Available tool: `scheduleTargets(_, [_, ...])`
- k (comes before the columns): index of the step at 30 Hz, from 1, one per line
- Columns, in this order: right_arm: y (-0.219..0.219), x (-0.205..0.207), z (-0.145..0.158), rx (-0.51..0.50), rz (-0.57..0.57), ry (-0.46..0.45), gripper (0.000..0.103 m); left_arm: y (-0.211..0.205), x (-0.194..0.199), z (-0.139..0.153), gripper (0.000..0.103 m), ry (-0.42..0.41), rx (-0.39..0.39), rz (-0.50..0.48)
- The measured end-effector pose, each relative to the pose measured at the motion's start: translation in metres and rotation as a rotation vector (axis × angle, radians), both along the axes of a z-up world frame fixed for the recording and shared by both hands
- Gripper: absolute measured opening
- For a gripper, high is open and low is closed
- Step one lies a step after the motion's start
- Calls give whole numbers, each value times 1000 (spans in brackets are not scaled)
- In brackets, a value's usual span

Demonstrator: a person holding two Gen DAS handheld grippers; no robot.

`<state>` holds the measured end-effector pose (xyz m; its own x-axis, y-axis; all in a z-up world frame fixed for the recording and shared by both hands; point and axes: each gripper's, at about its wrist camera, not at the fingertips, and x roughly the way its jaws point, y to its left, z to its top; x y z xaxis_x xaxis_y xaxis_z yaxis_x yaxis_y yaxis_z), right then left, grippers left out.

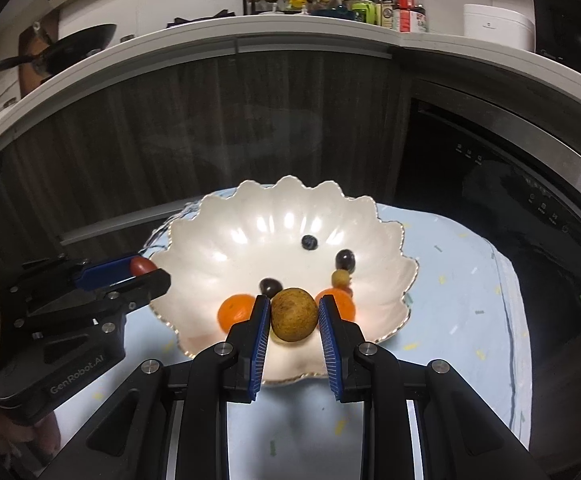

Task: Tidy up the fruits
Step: 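Carry both fruits up and over the white bowl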

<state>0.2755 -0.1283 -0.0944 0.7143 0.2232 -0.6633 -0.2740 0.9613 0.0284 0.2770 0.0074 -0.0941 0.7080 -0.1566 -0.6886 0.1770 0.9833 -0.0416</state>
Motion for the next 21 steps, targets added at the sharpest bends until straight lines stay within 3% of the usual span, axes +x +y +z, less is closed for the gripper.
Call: scheduleTargets(21, [-19, 60, -8, -45, -131, 33, 27, 7, 50, -15, 28, 52, 26, 78])
